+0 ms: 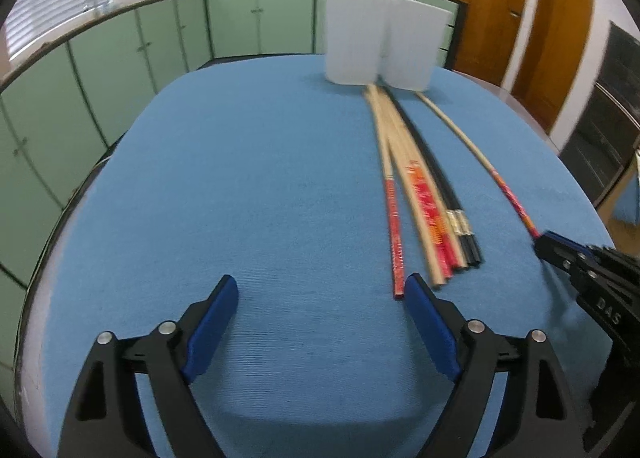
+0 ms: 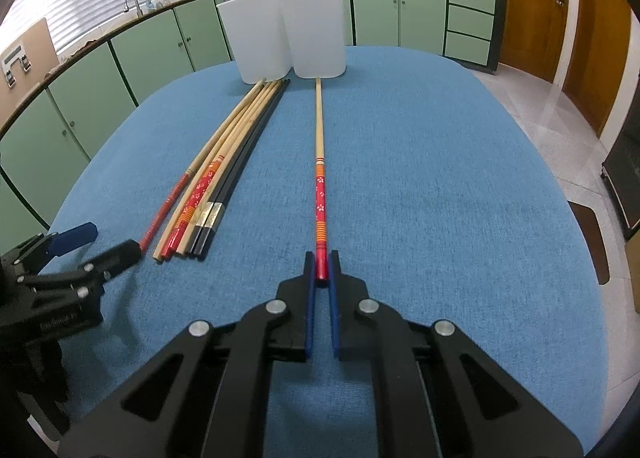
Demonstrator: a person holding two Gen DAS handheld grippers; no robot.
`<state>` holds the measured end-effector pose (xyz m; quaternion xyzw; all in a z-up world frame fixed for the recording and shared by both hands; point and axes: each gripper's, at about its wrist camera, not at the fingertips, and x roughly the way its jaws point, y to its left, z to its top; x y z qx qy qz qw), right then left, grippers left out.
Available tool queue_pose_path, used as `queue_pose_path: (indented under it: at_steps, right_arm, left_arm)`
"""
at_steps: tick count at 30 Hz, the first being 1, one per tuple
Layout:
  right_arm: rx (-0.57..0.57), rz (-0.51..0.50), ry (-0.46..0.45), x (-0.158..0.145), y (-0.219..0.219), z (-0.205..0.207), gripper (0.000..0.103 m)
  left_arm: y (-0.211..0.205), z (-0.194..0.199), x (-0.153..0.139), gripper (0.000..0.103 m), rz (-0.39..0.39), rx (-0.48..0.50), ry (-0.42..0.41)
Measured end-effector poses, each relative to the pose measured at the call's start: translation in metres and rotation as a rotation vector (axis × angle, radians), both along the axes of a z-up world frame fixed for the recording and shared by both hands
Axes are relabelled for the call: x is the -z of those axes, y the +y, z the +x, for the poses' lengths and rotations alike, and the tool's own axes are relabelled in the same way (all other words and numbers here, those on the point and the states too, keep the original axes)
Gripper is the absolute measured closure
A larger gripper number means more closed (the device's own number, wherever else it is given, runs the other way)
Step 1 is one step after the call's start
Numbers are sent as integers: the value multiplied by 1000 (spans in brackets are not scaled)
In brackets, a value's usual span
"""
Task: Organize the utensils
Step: 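Grasp a red-tipped chopstick with the left tool while the right tool holds its own, then lift both chopsticks and drop them into the utensil holder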
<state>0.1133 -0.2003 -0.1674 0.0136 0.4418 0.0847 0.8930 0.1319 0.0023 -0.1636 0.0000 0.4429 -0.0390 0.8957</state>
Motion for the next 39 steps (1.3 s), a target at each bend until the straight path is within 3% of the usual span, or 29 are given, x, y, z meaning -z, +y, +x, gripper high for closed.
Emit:
queue_pose_path:
  at_steps: [5, 7, 10, 14, 16, 25, 30, 39]
  right_arm:
    - [-14, 8, 2, 0, 0, 0, 91]
    - [-19, 4, 3, 0, 1, 0, 90]
    - [-20, 14, 4, 1, -1, 0, 89]
    - [-14, 27, 6, 1, -5, 0, 94]
    - [-11, 20, 4, 1, -4, 0, 97]
    - [-10, 53, -24, -7, -10, -5, 98]
    - [-16, 70, -68, -30, -14, -9, 98]
    - [-17, 109, -240, -105, -25, -9, 98]
  left_arm:
    - [-7, -1, 1, 21, 13, 22, 1]
    - [-10, -1, 0, 27, 8, 32, -3]
    - [-11, 0, -2, 45, -4, 33, -14]
    - [-4, -2, -3, 84, -56, 24, -22]
    - [-4, -2, -3, 94, -69, 26, -21]
    - [-4, -7, -13, 97, -93, 36, -48]
    - [3, -16, -45, 97, -82, 39, -119]
    - [11, -22, -119, 97, -78, 53, -300]
